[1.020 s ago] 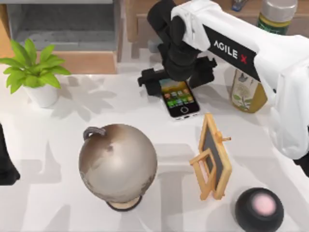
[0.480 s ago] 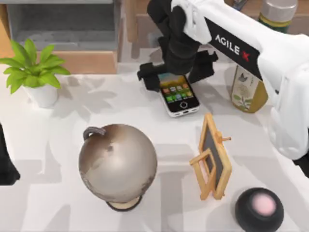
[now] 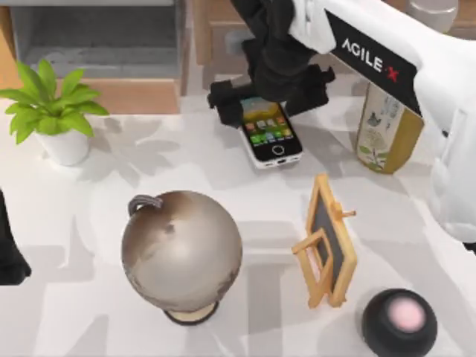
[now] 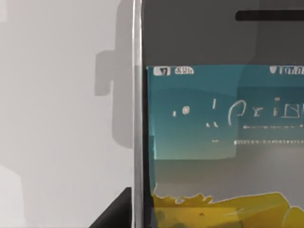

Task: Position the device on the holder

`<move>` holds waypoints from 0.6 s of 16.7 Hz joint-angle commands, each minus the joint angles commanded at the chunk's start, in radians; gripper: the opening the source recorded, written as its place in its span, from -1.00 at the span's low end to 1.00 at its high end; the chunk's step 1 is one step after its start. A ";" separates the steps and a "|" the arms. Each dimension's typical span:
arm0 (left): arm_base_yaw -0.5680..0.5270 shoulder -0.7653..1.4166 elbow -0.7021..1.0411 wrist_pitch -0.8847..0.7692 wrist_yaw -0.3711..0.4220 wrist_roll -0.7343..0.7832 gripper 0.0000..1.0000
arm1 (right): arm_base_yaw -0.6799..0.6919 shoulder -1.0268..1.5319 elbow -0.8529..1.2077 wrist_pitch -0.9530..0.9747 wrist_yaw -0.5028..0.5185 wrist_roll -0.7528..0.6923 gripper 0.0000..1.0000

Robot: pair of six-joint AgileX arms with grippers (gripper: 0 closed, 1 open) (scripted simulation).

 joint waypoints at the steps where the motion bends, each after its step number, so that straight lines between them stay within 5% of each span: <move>1: 0.000 0.000 0.000 0.000 0.000 0.000 1.00 | -0.001 -0.041 -0.036 0.015 -0.027 -0.005 -1.00; 10: 0.000 0.000 0.000 0.000 0.000 0.000 1.00 | -0.097 -0.588 -0.681 0.296 -0.424 -0.107 -1.00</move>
